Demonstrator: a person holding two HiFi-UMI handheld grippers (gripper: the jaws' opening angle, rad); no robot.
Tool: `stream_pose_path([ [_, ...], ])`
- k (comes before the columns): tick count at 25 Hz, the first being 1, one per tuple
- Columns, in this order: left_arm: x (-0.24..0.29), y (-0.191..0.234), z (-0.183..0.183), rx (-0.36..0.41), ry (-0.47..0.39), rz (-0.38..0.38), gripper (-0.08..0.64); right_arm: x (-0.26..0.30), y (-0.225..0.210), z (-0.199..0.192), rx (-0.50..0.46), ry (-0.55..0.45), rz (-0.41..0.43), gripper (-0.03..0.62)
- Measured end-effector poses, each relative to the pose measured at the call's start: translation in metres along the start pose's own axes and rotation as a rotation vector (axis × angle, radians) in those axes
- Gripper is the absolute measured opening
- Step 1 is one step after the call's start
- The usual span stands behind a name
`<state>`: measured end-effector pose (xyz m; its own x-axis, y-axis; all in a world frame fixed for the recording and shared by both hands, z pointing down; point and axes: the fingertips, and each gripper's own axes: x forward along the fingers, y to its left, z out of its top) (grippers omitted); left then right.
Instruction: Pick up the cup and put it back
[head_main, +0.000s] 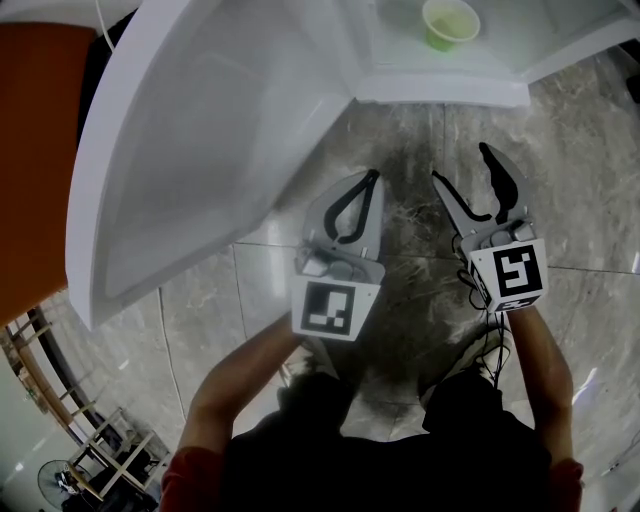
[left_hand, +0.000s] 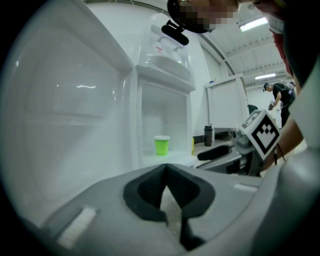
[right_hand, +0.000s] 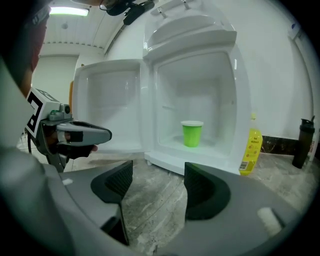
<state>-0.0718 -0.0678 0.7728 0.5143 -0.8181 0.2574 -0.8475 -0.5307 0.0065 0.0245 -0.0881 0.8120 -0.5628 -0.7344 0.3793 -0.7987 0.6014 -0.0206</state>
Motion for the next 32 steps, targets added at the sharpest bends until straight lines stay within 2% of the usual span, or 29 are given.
stream_pose_path([
  [5,0.0,-0.001,0.0,-0.002,0.001,-0.003,0.0,0.001,0.0,-0.001,0.016,0.002,0.008,0.322],
  [10,-0.001,0.0,0.0,0.002,0.004,-0.003,0.0,-0.001,0.001,-0.001,0.08,-0.021,0.031,0.317],
  [19,0.001,0.001,0.002,0.001,-0.004,0.0,0.0,-0.01,-0.005,0.014,0.075,-0.068,-0.027,0.183],
  [30,0.001,0.005,0.005,-0.004,-0.013,0.01,0.0,-0.018,-0.004,0.026,0.069,-0.112,-0.047,0.007],
  [32,0.001,0.005,0.005,0.002,-0.011,0.008,0.0,-0.018,-0.003,0.027,0.067,-0.117,-0.045,0.002],
])
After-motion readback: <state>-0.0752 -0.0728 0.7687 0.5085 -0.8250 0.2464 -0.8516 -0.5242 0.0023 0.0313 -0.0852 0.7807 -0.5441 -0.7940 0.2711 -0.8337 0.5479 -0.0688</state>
